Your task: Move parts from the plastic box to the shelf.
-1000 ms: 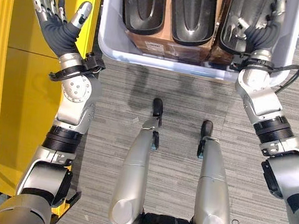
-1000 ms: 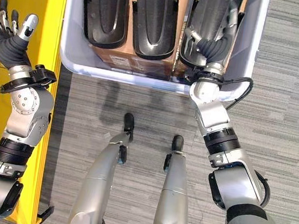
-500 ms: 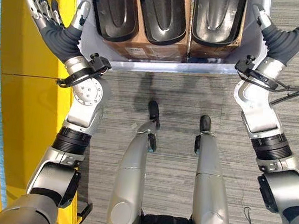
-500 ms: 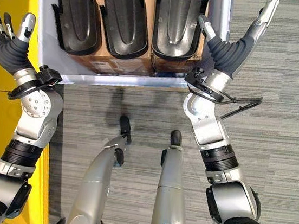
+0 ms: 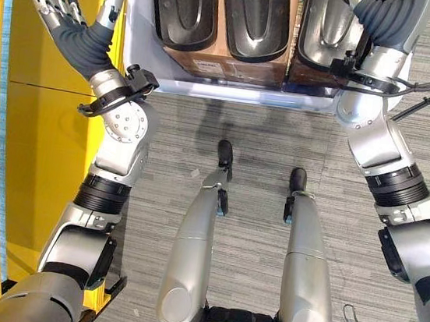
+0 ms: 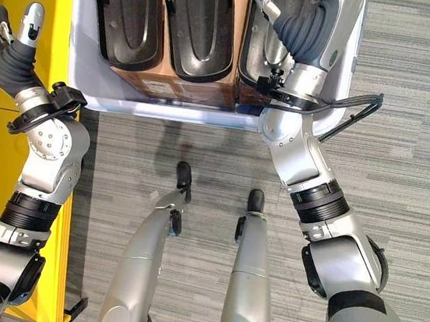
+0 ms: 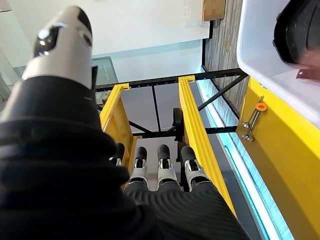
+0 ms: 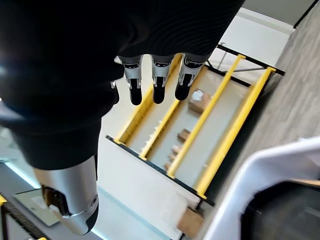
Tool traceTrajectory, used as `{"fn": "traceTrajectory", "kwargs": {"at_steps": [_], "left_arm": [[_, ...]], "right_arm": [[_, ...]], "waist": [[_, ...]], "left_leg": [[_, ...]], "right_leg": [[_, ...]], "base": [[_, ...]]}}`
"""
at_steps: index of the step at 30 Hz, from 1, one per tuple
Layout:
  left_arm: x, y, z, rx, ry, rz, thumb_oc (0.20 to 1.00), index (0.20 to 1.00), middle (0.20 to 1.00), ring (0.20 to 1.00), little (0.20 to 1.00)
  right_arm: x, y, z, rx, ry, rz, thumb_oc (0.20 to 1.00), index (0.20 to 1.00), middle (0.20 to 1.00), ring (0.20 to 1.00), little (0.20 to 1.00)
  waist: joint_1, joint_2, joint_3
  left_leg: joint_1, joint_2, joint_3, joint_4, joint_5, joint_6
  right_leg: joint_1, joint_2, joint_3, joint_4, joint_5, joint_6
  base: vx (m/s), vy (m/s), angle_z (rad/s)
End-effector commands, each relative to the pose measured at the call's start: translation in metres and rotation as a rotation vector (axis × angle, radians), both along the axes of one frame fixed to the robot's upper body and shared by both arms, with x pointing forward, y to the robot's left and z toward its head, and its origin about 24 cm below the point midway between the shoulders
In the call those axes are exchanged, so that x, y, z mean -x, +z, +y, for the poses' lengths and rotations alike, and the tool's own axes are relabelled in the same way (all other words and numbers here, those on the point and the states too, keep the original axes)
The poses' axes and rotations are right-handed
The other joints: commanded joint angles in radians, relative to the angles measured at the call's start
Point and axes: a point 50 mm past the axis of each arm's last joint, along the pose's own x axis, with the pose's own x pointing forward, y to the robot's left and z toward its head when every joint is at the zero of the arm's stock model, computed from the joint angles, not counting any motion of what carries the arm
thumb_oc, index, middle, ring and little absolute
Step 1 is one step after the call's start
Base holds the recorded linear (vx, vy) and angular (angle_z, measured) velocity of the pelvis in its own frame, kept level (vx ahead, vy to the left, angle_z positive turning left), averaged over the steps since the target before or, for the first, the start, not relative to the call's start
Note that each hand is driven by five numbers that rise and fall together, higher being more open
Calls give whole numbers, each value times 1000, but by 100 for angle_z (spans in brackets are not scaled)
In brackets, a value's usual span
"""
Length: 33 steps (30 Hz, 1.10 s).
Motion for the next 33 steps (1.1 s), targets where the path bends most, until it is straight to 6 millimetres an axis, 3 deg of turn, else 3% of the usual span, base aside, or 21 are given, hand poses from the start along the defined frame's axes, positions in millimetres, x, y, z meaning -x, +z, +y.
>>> {"fn": "traceTrajectory", "kwargs": {"at_steps": [1, 5, 9, 20, 33], "left_arm": [[0, 5, 1, -44, 35, -38, 1000, 1000, 1000, 1000, 1000], [-2, 5, -2, -40, 46, -29, 1000, 1000, 1000, 1000, 1000], [-5, 0, -4, -33, 60, -16, 1000, 1000, 1000, 1000, 1000], [-9, -1, -2, -22, 55, -7, 1000, 1000, 1000, 1000, 1000], [-11, 0, 1, -45, 42, 0, 1000, 1000, 1000, 1000, 1000]], "right_arm": [[-1, 4, -7, -150, 46, 7, 1000, 1000, 1000, 1000, 1000], [-13, -11, -17, -284, 82, 85, 1000, 1000, 1000, 1000, 1000], [-12, -14, -38, -342, 11, 25, 1000, 1000, 1000, 1000, 1000], [-24, -22, -30, -343, 131, 160, 1000, 1000, 1000, 1000, 1000], [-28, -4, -25, -45, -66, 136, 1000, 1000, 1000, 1000, 1000]], "waist": [[-14, 18, -38], [-15, 19, -38], [-28, 25, -38], [-26, 39, -38], [-5, 37, -38]], "left_leg": [[-8, -81, -34, 93, -186, 26], [-32, -79, -32, 104, -191, 28], [-60, -81, -25, 117, -194, 29], [-66, -81, -20, 108, -185, 27], [-93, -81, -29, 125, -184, 31]], "right_leg": [[-4, 52, -49, -35, 4, -73], [-30, 56, -49, -19, -3, -77], [-66, 64, -44, 8, -9, -79], [-80, 61, -41, 12, -12, -83], [-101, 57, -54, 33, -14, -82]], "base": [[0, 0, 0], [0, 0, 0], [-3, 18, 0], [-3, 13, 0], [0, -1, 1]]}}
